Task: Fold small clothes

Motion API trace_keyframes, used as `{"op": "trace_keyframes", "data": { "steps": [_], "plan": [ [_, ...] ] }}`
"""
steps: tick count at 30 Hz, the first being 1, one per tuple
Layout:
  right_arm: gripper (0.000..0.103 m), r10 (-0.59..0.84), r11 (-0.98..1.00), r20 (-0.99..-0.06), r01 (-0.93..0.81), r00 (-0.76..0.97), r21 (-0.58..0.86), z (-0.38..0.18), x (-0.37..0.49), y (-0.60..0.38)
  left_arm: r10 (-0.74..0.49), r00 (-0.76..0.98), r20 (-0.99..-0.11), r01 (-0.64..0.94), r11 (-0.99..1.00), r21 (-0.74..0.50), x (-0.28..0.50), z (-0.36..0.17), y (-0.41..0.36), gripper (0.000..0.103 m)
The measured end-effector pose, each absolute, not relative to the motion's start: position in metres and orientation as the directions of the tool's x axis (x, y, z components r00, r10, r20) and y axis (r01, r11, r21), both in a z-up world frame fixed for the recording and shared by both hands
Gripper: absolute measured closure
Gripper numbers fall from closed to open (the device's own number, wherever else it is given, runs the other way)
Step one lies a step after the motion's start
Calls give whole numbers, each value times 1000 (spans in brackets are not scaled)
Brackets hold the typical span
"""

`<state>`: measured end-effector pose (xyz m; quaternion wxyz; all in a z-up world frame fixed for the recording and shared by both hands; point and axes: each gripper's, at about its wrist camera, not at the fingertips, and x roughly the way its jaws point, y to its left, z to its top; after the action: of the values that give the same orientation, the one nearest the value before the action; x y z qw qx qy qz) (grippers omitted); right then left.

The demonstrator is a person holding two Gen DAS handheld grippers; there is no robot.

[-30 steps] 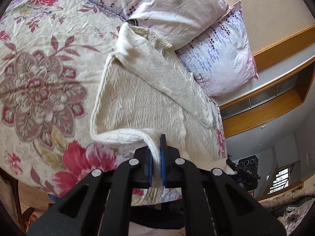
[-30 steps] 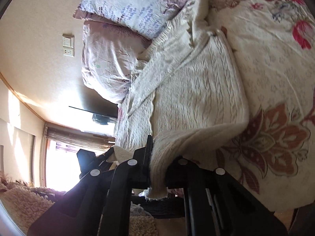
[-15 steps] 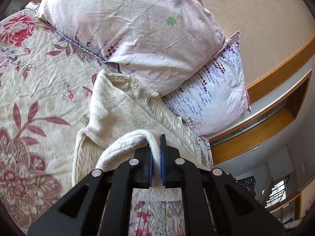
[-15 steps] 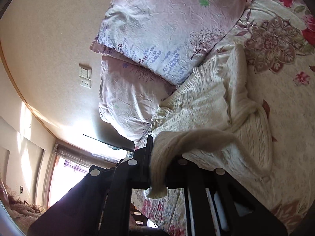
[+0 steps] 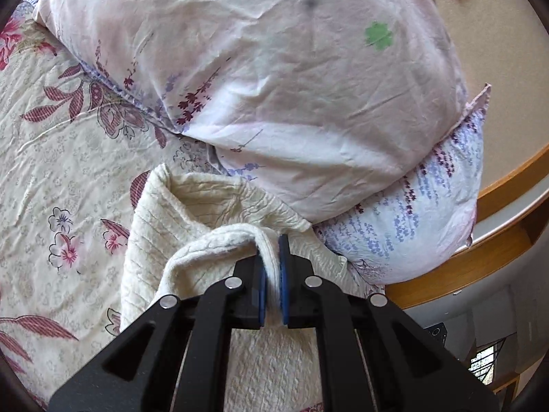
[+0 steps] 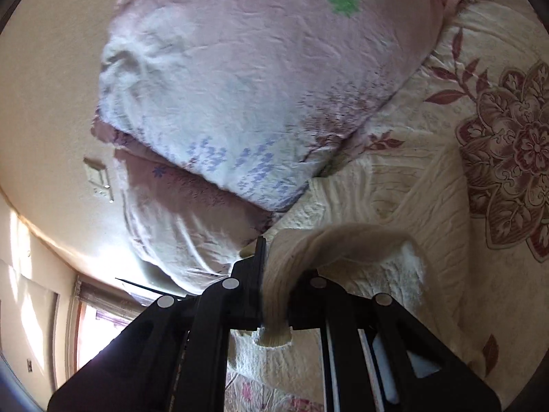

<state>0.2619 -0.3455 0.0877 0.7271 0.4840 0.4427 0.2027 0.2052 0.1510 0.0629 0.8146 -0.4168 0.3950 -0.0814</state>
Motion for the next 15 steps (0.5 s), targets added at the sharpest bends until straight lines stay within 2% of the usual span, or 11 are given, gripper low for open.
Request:
{"op": "trace_keyframes", "data": {
  "steps": [2, 10, 15],
  "plan": [
    [93, 712, 458, -488, 194, 504, 868, 70, 272, -346, -453, 663, -597, -230, 635, -737, 214, 54, 150, 97],
    [93, 718, 420, -487, 249, 496, 873, 44, 301, -346, -425, 646, -634, -282, 639, -716, 245, 36, 150, 97],
    [92, 707, 417, -525, 320, 474, 851, 30, 313, -347, -404, 610, -681, -318, 663, -678, 262, 24, 147, 95]
  ]
}}
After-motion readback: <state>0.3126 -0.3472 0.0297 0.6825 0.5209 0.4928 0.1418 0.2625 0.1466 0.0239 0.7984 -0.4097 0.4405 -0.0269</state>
